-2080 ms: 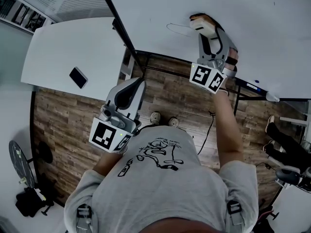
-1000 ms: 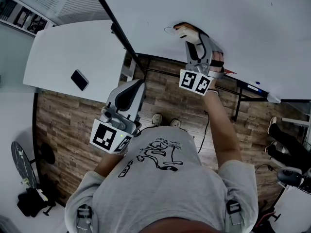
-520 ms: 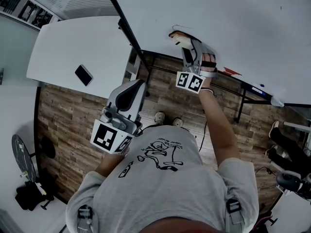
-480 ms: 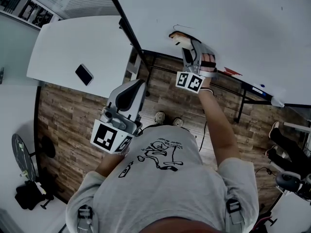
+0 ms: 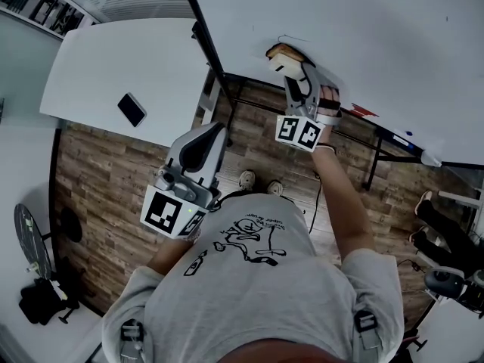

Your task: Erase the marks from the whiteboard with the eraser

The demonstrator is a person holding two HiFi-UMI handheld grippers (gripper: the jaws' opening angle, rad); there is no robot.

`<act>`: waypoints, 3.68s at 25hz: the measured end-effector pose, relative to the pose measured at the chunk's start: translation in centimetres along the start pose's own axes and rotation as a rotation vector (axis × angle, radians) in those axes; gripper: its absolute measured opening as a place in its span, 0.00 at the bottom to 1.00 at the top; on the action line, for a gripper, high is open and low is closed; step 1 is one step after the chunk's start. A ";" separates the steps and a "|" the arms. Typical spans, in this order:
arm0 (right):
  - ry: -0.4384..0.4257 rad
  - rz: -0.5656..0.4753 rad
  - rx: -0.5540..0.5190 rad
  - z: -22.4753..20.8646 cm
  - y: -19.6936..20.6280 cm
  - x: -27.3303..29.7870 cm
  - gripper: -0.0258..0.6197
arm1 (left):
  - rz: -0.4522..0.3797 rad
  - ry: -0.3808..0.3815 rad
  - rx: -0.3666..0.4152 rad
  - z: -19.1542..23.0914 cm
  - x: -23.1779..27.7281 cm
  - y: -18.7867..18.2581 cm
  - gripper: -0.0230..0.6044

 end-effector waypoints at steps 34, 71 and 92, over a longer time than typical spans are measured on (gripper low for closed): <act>0.047 0.038 -0.037 -3.1 -3.6 2.7 0.44 | -0.005 0.005 -0.029 2.2 -0.2 0.4 0.07; 0.190 -0.094 0.030 -10.5 -6.7 -1.8 0.44 | -0.005 0.013 -0.025 1.4 1.0 0.1 0.07; 0.107 -0.090 -0.097 -4.1 -6.6 4.3 0.44 | 0.004 -0.020 -0.023 1.6 0.7 0.6 0.07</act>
Point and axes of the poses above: the fingertips, and each gripper's own axes: x forward along the fingers, z to its left, y out of its underside, the point moved 8 cm from there along -x, backward along the fingers, and after that the axes turned 15 degrees about -y, right-handed, at the moved point
